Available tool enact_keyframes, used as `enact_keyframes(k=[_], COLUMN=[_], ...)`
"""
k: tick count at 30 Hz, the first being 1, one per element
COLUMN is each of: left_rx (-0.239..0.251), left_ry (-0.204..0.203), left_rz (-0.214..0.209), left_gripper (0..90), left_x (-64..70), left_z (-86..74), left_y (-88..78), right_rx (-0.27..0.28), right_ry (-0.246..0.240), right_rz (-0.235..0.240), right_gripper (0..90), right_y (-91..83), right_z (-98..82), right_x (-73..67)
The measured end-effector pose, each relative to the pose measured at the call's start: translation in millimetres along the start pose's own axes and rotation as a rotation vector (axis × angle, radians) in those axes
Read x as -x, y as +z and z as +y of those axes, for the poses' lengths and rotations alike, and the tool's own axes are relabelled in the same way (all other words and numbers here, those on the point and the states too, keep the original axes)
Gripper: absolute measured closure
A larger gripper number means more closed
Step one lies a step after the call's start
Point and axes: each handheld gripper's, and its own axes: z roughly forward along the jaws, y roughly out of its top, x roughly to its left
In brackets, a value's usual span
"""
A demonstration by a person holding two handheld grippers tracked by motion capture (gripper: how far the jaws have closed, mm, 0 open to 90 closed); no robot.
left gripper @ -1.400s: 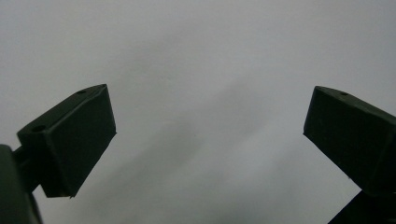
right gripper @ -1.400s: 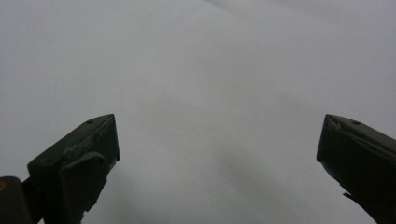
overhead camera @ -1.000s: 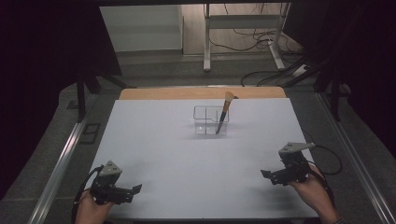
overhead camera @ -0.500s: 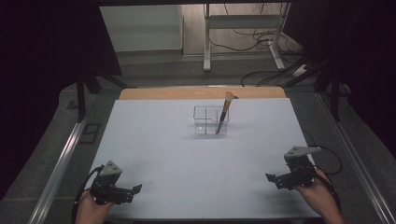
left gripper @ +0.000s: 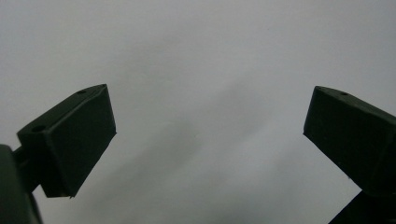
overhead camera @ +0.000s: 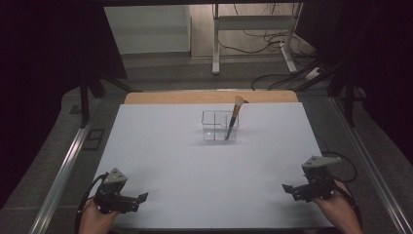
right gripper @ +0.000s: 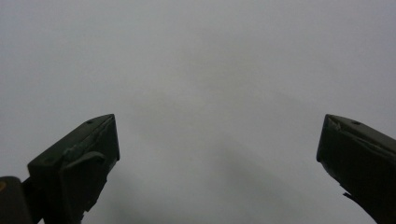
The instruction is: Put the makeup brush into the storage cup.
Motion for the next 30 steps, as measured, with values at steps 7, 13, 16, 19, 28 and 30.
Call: enact_keyframes(k=[7,13,16,19,28,30], left_rx=[-0.001,-0.003,-0.003,-0.004,-0.003,-0.005], left_ry=[0.000,0.001,0.001,0.002,0.001,0.003], left_rz=[-0.002,-0.002,-0.003,-0.004,-0.004,-0.003], left_gripper=[2.9,2.9,2.9,2.9,2.9,2.9], left_x=[0.0,-0.1,-0.1,-0.1,0.0,0.4], left_z=[0.1,0.0,-0.1,0.0,0.4,1.2], left_y=[0.2,0.2,0.2,0.4,0.6,1.1], right_rx=[0.000,-0.008,-0.010,-0.013,-0.027,-0.032], right_ry=[0.015,0.027,0.033,0.040,0.068,0.071], right_rz=[-0.007,-0.010,-0.011,-0.012,-0.009,-0.009], right_gripper=[0.0,0.0,0.0,0.0,0.0,0.0], right_y=[-4.7,-7.4,-8.4,-9.7,-12.4,-12.2], right_z=[-6.2,-11.2,-13.8,-16.6,-24.8,-25.3], right_x=[2.1,3.1,3.4,4.0,7.5,7.6])
